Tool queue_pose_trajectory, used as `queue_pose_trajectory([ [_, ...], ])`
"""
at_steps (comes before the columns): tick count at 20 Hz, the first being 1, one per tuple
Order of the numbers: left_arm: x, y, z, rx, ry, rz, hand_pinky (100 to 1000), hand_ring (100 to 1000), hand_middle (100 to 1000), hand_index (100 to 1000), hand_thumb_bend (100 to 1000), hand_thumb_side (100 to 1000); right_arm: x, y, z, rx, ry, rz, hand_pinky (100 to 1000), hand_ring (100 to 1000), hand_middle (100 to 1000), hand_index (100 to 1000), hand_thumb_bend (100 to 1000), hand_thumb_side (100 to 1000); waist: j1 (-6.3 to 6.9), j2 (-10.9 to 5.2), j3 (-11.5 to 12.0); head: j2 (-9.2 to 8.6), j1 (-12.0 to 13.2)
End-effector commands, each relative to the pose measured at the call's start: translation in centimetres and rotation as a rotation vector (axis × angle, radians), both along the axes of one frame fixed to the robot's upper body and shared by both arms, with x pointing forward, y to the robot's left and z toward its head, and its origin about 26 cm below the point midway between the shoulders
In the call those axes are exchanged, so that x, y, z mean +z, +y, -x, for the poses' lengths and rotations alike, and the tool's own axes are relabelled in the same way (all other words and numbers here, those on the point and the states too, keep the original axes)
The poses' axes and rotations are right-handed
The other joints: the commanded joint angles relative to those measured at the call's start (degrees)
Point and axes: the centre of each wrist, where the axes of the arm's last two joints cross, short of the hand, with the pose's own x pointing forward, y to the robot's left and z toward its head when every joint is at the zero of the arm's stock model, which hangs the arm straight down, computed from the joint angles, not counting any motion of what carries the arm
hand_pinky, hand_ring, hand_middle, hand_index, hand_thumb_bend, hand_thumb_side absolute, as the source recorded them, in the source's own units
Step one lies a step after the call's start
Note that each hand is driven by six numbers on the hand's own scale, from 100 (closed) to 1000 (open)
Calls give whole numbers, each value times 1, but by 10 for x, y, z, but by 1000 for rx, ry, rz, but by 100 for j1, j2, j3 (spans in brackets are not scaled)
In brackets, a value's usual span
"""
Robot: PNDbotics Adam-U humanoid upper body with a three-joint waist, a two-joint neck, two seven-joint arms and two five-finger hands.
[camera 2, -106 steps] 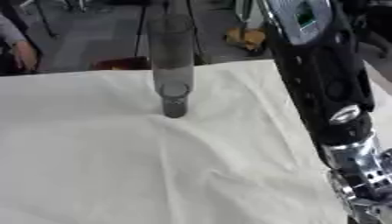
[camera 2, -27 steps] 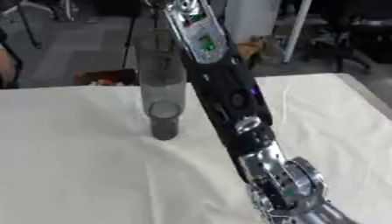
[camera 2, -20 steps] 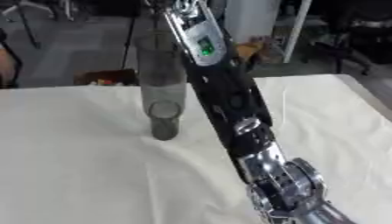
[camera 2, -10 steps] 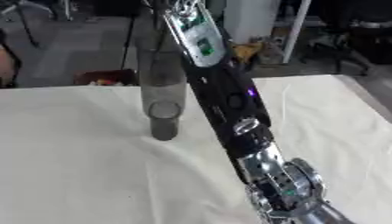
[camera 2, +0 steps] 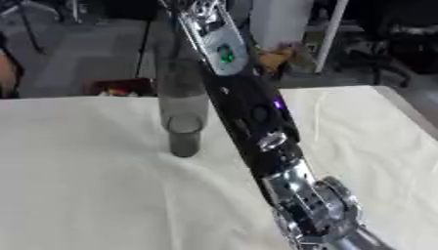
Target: Arrange flowers into the vase.
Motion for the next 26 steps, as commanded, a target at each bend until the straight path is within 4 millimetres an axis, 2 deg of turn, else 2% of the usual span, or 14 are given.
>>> queue_pose_trajectory([
  [1,9,3,5,8,-33,-28,807,907,940,978,100,1000,13,-9,6,-57,3,32,100,287,210,248,475,806,12,-183,-5,-30,16],
  [20,8,6,6,18,-31,-30,809,909,940,985,100,1000,9,-18,6,-112,230,173,100,361,337,311,470,807,-46,-356,-62,15,32],
  [22,8,6,6,18,-31,-29,809,909,940,985,100,1000,8,-19,5,-115,256,186,108,369,345,314,467,804,-51,-361,-64,15,29],
  [26,8,6,6,20,-31,-28,809,909,940,985,100,1000,6,-22,4,-132,297,217,182,405,379,319,456,801,-58,-371,-63,23,31],
])
